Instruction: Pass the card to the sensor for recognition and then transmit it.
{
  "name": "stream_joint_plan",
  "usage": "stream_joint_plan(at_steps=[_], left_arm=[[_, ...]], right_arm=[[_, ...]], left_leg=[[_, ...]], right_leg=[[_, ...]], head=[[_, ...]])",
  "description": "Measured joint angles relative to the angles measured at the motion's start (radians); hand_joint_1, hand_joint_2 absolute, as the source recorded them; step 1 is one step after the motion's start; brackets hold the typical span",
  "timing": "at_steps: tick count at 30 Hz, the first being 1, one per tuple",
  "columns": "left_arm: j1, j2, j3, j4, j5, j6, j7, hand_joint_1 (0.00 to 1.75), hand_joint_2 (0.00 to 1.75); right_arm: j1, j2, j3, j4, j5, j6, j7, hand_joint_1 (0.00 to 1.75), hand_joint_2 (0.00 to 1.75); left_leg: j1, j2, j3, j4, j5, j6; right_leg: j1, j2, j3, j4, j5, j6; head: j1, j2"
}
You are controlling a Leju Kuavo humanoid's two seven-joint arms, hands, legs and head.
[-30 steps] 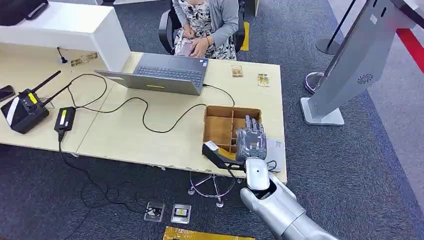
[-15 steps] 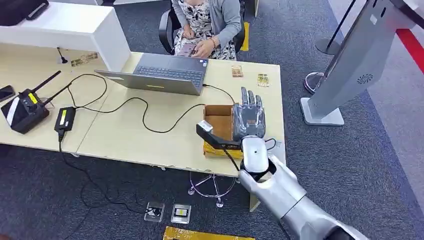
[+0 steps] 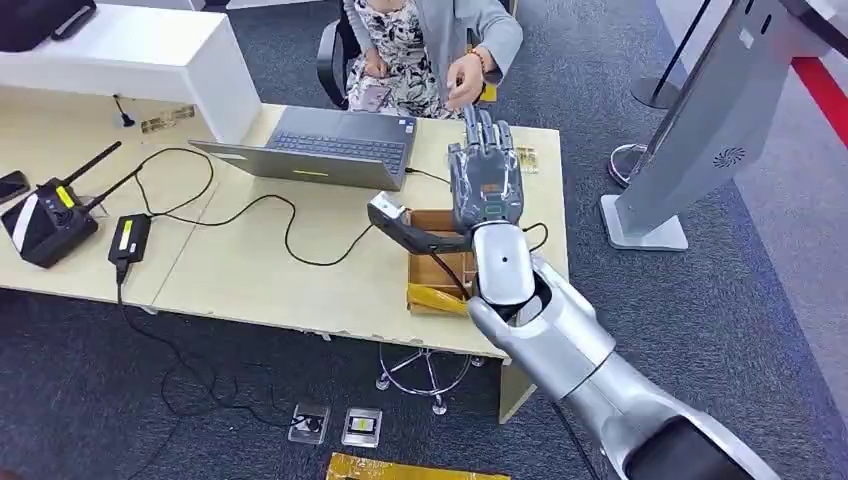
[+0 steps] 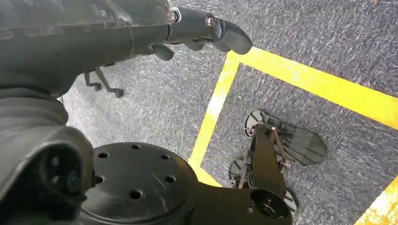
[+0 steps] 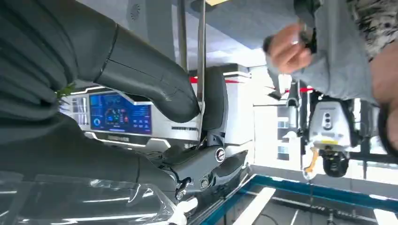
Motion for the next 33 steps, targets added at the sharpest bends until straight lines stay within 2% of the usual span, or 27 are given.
stream_joint_plan(at_steps=[2,6,12,18,21,22,23,26,33], left_arm=[[0.000,0.000,0.000,0.000,0.003,0.002,-0.006,0.00,0.00],[-0.001,0.000,-0.008,0.000,0.007,0.003,-0.011,0.00,0.00],[-0.001,0.000,-0.008,0.000,0.021,0.003,-0.029,0.00,0.00],[-0.001,-0.002,-0.008,0.000,0.039,0.018,-0.035,0.00,0.00],[-0.001,-0.005,-0.008,0.000,0.050,0.029,-0.014,0.00,0.00],[-0.001,-0.005,-0.008,0.000,0.052,0.033,-0.005,0.00,0.00],[-0.001,-0.005,-0.008,0.000,0.056,0.035,0.000,0.00,0.00],[-0.001,-0.006,-0.008,0.000,0.062,0.042,0.014,0.00,0.00],[-0.001,-0.008,-0.008,0.000,0.070,0.053,0.021,0.00,0.00]], right_arm=[[-0.023,0.023,0.004,0.047,-0.017,0.014,-0.034,1.75,1.75],[-0.076,0.069,0.014,0.145,-0.018,0.049,-0.062,1.75,1.75],[-0.119,0.122,0.030,0.269,-0.011,0.056,-0.101,1.75,1.75],[-0.156,0.169,0.052,0.379,-0.010,0.066,-0.115,1.75,1.75],[-0.175,0.185,0.059,0.424,-0.013,0.066,-0.119,1.75,1.75],[-0.177,0.188,0.062,0.430,-0.013,0.066,-0.120,0.05,1.75],[-0.179,0.192,0.064,0.436,-0.013,0.067,-0.121,0.00,0.00],[-0.183,0.207,0.072,0.451,-0.016,0.056,-0.127,0.00,0.00],[-0.197,0.229,0.088,0.479,-0.025,0.081,-0.143,0.00,0.00]], left_leg=[[0.000,0.000,0.000,0.000,0.000,0.000],[0.000,0.000,0.000,0.000,0.000,-0.001],[0.001,0.000,0.000,0.000,0.000,-0.001],[0.001,0.000,0.000,0.000,0.000,-0.001],[0.001,0.000,0.000,0.000,0.000,-0.001],[0.001,0.000,0.000,0.000,0.000,-0.001],[0.001,0.000,0.000,0.000,0.000,-0.001],[0.001,0.000,0.000,0.000,0.000,-0.001],[0.001,0.000,0.000,0.000,0.000,-0.001]], right_leg=[[0.000,0.000,0.000,0.000,0.000,0.000],[0.000,0.000,0.000,0.001,0.000,0.000],[0.000,0.000,0.000,0.000,0.000,0.000],[0.000,0.000,-0.001,0.000,0.000,0.000],[0.000,0.000,0.000,0.000,0.000,0.000],[0.000,0.000,0.000,0.000,0.000,0.000],[0.000,0.000,0.000,0.000,0.000,0.000],[0.000,0.000,-0.001,0.000,0.000,0.000],[0.001,0.000,-0.001,0.000,0.000,0.000]], head=[[0.000,0.000],[0.000,0.000],[0.000,0.000],[0.000,0.000],[0.000,0.000],[0.000,0.000],[0.000,0.000],[0.000,0.000],[0.000,0.000]])
